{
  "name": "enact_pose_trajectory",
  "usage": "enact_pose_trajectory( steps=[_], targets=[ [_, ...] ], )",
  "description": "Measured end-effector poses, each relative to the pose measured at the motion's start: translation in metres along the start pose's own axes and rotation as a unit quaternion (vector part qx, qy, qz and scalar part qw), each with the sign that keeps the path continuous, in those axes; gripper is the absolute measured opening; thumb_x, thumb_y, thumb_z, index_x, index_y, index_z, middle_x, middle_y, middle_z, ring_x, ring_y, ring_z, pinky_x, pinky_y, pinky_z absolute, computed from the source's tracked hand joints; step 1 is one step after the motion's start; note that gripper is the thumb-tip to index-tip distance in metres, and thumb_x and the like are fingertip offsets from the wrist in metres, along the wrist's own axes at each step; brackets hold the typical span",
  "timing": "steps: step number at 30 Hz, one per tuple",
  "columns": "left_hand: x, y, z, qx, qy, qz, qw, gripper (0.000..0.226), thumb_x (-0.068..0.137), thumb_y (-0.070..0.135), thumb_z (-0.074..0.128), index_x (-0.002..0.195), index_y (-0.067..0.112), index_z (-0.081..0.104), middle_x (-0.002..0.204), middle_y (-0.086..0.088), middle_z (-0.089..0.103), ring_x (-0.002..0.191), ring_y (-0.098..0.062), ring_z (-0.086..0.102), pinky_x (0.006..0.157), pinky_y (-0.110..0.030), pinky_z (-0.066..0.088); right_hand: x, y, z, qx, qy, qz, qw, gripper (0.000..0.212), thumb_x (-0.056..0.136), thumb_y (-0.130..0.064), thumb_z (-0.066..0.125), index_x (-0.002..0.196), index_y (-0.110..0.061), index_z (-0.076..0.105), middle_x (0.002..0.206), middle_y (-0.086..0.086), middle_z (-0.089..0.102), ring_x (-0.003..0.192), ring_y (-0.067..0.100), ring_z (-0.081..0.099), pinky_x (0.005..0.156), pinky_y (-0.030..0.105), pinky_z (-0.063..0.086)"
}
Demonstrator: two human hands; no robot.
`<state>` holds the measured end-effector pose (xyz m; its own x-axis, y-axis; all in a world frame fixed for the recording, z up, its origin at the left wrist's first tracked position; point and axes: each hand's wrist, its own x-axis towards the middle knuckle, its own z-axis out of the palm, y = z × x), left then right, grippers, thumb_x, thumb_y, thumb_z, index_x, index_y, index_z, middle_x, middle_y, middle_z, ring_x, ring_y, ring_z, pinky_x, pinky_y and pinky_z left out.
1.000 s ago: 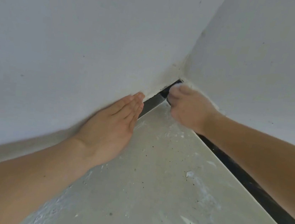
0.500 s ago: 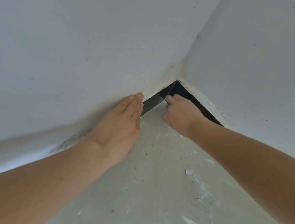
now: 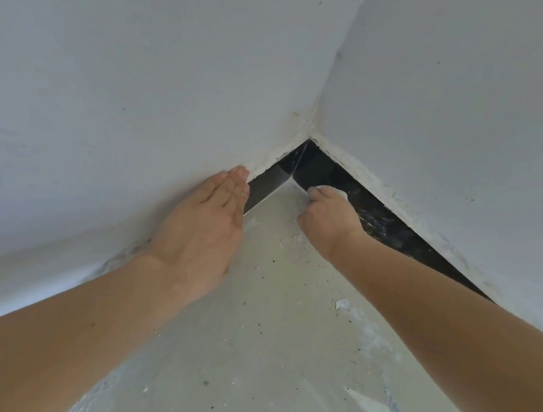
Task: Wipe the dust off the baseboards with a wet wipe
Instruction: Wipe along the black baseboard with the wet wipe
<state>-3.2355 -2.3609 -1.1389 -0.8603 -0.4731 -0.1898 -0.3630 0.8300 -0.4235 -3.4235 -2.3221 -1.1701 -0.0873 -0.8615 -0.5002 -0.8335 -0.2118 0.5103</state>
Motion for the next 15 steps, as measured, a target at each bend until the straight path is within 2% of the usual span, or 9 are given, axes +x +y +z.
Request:
enact_pose_trajectory(
  steps=[2,3,4,6,9,11,12,14,15],
  targets=[
    [0.000,0.002,-0.001,-0.009,-0.002,-0.011,1.000,0.071,0.095,0.028,0.023,0.143,-0.012,-0.011,0.153,-0.028,-0.014,0.144,-0.034,-0.014,0.111,-0.039,-0.017,-0.007,0.002,-0.002,0.185,0.022,0.086,0.979,0.022,0.087,-0.008,0.052,0.106,-0.013,0.060,0.106,0.008,0.061,0.105,0.026,0.052,0.088,0.032,0.043],
    [0.000,0.003,-0.002,-0.012,-0.002,-0.013,1.000,0.071,0.095,0.028,0.022,0.143,-0.012,-0.011,0.153,-0.028,-0.014,0.144,-0.035,-0.014,0.112,-0.040,-0.016,-0.010,0.007,-0.003,0.305,0.067,0.146,0.939,0.016,0.087,-0.007,0.050,0.098,-0.009,0.061,0.095,0.010,0.062,0.092,0.027,0.057,0.077,0.030,0.046],
    [0.001,0.003,-0.002,-0.015,0.002,-0.013,1.000,0.071,0.094,0.028,0.022,0.142,-0.013,-0.011,0.152,-0.029,-0.014,0.144,-0.035,-0.014,0.113,-0.040,-0.015,-0.011,0.012,-0.004,0.413,0.117,0.199,0.881,0.014,0.088,-0.008,0.048,0.088,-0.007,0.062,0.082,0.011,0.061,0.075,0.026,0.058,0.065,0.027,0.046],
    [0.001,0.006,0.000,-0.019,0.010,-0.016,1.000,0.071,0.094,0.029,0.021,0.142,-0.013,-0.011,0.152,-0.030,-0.013,0.144,-0.036,-0.013,0.113,-0.041,-0.014,-0.006,0.014,-0.007,0.573,0.238,0.268,0.737,0.029,0.090,-0.014,0.045,0.067,-0.001,0.057,0.057,0.007,0.049,0.048,0.019,0.044,0.045,0.021,0.034],
    [0.001,0.007,0.002,-0.014,0.022,-0.012,1.000,0.071,0.094,0.029,0.020,0.142,-0.013,-0.009,0.152,-0.030,-0.012,0.144,-0.037,-0.011,0.113,-0.041,-0.014,0.015,0.002,-0.024,0.659,0.338,0.317,0.593,0.037,0.091,-0.023,0.047,0.065,0.003,0.055,0.048,0.003,0.044,0.044,0.014,0.036,0.044,0.023,0.030],
    [0.001,0.006,0.004,-0.008,0.052,-0.017,0.998,0.070,0.091,0.028,0.019,0.144,-0.011,-0.003,0.153,-0.029,-0.007,0.144,-0.036,-0.006,0.113,-0.041,-0.012,0.028,-0.009,-0.039,0.713,0.354,0.368,0.481,0.028,0.087,-0.017,0.051,0.066,-0.001,0.060,0.049,-0.001,0.049,0.044,0.009,0.039,0.047,0.020,0.036],
    [0.001,0.007,0.003,-0.012,0.062,-0.024,0.998,0.070,0.091,0.028,0.019,0.145,-0.011,-0.001,0.153,-0.028,-0.005,0.145,-0.035,-0.004,0.114,-0.041,-0.010,0.032,-0.015,-0.043,0.734,0.341,0.393,0.437,0.022,0.087,-0.013,0.052,0.070,-0.005,0.064,0.055,-0.001,0.056,0.048,0.007,0.045,0.049,0.017,0.039],
    [0.000,0.006,0.003,-0.018,0.048,-0.036,0.998,0.071,0.091,0.029,0.023,0.144,-0.012,-0.002,0.153,-0.030,-0.006,0.145,-0.036,-0.004,0.115,-0.041,-0.009,0.033,-0.030,-0.040,0.785,0.269,0.405,0.385,0.015,0.088,-0.008,0.057,0.081,-0.008,0.070,0.064,0.000,0.062,0.057,0.009,0.052,0.048,0.012,0.042],
    [0.001,0.006,0.003,-0.026,0.055,-0.034,0.998,0.072,0.090,0.029,0.026,0.144,-0.013,0.004,0.153,-0.031,0.000,0.145,-0.036,0.002,0.116,-0.041,-0.007,0.030,-0.038,-0.036,0.811,0.217,0.388,0.380,0.013,0.087,-0.007,0.059,0.082,-0.006,0.071,0.063,0.001,0.060,0.058,0.011,0.054,0.046,0.012,0.041]
  ],
)
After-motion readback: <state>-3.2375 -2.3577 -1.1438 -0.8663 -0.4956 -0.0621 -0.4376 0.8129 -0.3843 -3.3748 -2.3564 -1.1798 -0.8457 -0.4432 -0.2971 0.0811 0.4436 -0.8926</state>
